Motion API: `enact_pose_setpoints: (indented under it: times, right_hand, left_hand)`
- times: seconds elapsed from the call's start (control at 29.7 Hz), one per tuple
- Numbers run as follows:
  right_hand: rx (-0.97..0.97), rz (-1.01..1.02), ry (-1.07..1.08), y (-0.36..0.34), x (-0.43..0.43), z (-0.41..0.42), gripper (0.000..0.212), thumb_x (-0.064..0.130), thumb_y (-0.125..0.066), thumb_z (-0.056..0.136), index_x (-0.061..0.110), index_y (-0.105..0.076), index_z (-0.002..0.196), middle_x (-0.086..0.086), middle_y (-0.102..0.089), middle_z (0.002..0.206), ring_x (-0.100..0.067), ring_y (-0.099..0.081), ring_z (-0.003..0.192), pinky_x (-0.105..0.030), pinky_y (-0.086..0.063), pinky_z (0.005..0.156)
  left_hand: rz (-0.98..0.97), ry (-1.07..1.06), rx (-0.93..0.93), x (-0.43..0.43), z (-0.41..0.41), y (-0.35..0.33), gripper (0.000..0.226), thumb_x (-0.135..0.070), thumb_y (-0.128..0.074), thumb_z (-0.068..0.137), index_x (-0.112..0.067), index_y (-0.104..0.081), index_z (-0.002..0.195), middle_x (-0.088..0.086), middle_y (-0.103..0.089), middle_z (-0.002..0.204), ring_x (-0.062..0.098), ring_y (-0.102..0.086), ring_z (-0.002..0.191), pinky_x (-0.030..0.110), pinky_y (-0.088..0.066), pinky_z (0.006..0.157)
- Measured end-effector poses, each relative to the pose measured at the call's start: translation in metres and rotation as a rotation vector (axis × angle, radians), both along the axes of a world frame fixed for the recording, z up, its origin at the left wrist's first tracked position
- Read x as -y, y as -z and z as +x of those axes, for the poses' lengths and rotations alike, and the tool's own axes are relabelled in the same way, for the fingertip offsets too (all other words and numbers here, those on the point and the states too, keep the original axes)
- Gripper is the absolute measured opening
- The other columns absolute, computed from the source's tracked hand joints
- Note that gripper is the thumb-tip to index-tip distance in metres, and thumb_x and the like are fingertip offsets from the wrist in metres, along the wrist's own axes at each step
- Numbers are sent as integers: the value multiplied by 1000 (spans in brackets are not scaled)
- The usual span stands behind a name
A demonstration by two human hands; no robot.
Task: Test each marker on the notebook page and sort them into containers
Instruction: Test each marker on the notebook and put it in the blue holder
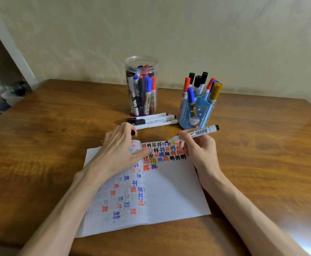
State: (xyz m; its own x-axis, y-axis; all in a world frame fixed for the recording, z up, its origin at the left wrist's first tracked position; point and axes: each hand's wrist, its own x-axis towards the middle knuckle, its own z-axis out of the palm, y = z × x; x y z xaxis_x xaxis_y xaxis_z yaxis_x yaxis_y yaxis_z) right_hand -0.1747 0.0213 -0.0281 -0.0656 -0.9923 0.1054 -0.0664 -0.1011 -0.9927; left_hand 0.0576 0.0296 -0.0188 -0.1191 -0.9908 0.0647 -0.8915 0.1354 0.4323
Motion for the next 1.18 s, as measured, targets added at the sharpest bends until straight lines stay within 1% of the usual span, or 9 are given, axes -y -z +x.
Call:
enact_pose_setpoints:
  times: [0.2,0.37,0.44,0.5,0.61,0.74,0.91,1.04,1.18]
  right_hand:
    - [5,12,-7,0,-4,7,28,18,-67,101,-3,-65,83,11,-66,59,4,-61,55,-9,-43,53]
    - [4,-15,-20,-1,-4,6,29,16,-67,101,-7,-65,83,6,-66,62,3,-65,58,-10,-45,54]
    - [-2,-19,-37,-1,-4,6,29,14,-67,101,-10,-66,85,6,-68,63,3,-66,60,-10,-46,56]
    - [-19,-18,-61,-3,-4,6,23,14,-67,101,-7,-69,92,8,-70,64,2,-65,61,-11,-47,57]
    - [-69,-28,-113,-6,-5,8,15,17,-67,102,6,-72,94,1,-74,71,-6,-63,62,-20,-50,59]
    - [-142,-19,-184,-5,-7,14,16,22,-67,102,8,-74,98,-5,-79,79,-24,-71,67,-33,-58,62]
    - [-245,7,-195,-1,-2,14,10,21,-75,95,13,-77,91,6,-80,82,-10,-71,66,-25,-58,62]
    - [-326,-48,-198,6,-1,17,5,23,-75,96,22,-78,92,13,-80,91,-5,-75,82,-23,-59,68]
    - [-343,-62,-194,9,-1,18,6,24,-74,97,24,-78,92,17,-80,94,-5,-76,87,-28,-62,74]
  left_hand:
    - [-80,31,-95,6,1,8,49,-41,-72,91,-30,-30,114,-7,-43,110,10,-56,87,23,-47,66]
    - [-63,47,-188,10,-1,8,51,-24,-75,91,-30,-30,115,-7,-43,115,11,-59,95,30,-59,68]
    - [-74,51,-197,12,-1,9,52,-19,-74,91,-30,-30,116,-7,-41,114,9,-56,96,24,-55,65]
    - [-79,31,-206,14,2,8,50,-16,-72,92,-29,-32,118,-9,-38,112,5,-49,94,13,-42,61]
    - [-93,23,-236,22,8,6,48,-16,-72,93,-29,-34,119,-8,-40,112,7,-52,96,13,-42,64]
    - [-105,65,-290,29,11,8,49,-14,-72,93,-31,-33,117,-7,-42,111,13,-54,106,26,-57,74]
    - [-154,86,-309,30,10,15,48,-17,-72,93,-34,-35,118,-12,-40,116,12,-51,111,31,-59,78]
    - [-196,119,-388,23,9,14,27,-26,-54,104,-33,-41,126,-14,-41,125,7,-49,115,32,-57,86]
    - [-94,168,-466,10,6,9,30,-30,-42,110,-38,-48,137,-26,-52,119,-6,-55,112,16,-49,87]
